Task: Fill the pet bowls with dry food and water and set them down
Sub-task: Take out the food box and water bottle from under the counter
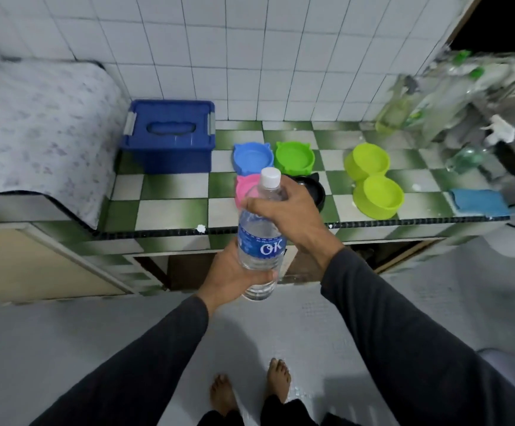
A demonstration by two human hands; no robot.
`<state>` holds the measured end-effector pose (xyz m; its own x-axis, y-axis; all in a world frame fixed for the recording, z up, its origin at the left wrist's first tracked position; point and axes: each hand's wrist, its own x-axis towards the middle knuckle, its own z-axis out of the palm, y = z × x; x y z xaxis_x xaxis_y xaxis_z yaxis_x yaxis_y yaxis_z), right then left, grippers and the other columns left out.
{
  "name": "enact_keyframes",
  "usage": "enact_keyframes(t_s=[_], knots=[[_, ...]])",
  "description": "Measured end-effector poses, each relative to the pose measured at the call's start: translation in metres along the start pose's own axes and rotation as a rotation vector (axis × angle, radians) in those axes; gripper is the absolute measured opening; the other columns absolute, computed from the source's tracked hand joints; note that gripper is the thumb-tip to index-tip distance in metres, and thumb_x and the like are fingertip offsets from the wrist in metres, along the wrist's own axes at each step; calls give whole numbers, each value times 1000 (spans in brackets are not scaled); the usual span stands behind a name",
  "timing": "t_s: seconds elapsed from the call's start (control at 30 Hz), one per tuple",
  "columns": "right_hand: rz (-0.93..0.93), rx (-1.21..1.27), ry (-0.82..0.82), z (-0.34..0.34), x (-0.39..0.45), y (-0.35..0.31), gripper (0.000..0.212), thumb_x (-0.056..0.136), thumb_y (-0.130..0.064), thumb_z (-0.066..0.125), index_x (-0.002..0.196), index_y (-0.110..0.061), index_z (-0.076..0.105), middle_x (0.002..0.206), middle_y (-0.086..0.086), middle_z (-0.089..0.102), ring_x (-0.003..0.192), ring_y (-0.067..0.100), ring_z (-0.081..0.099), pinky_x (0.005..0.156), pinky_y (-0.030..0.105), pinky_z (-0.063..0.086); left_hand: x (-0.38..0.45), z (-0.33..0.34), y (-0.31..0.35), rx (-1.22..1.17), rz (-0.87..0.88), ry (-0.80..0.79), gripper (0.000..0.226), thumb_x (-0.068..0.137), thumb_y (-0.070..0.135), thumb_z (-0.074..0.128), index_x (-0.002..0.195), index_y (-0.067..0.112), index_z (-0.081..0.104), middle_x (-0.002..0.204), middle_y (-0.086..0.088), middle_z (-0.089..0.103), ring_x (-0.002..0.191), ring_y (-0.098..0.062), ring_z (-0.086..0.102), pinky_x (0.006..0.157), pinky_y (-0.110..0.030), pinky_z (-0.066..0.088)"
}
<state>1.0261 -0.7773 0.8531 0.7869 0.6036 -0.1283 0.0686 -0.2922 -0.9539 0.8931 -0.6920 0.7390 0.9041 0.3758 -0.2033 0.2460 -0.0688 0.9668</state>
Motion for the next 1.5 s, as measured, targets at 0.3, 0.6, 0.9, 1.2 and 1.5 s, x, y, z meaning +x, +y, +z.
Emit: enact_keyframes(t_s=[0.3,0.6,0.9,1.2,1.5], knots=[[-60,-19,134,-43,-3,-35,57,53,-63,89,95,-32,66,92,-12,75,85,9,73,77,39,63,25,14,58,26,133,-55,90,61,42,100,138,40,53,127,19,70,113,-3,68,99,-35,57],[-135,15,265,-108,-12,-30,44,59,-53,90,85,-28,65,80,-11,72,72,4,68,63,23,54,69,68,80,46,257,-136,89,65,30,101,139,36,53,134,8,68,122,-15,67,101,-45,56],[-100,26,354,-224,11,-8,51,60,-45,90,91,-13,66,89,6,72,80,20,69,83,52,58,143,172,97,106,236,-185,99,53,51,102,136,51,49,129,22,68,116,-1,67,100,-40,57],[-65,39,366,-330,46,24,52,56,-50,91,86,-17,64,78,-6,69,71,8,65,74,40,59,205,266,117,85,226,-221,100,46,58,101,132,40,53,125,17,72,113,-9,70,99,-47,57],[-32,53,401,-398,90,57,46,63,-39,93,88,-13,64,82,0,68,75,10,63,78,45,57,264,326,125,49,236,-283,96,56,45,102,136,49,49,135,13,67,122,-11,66,102,-36,55]])
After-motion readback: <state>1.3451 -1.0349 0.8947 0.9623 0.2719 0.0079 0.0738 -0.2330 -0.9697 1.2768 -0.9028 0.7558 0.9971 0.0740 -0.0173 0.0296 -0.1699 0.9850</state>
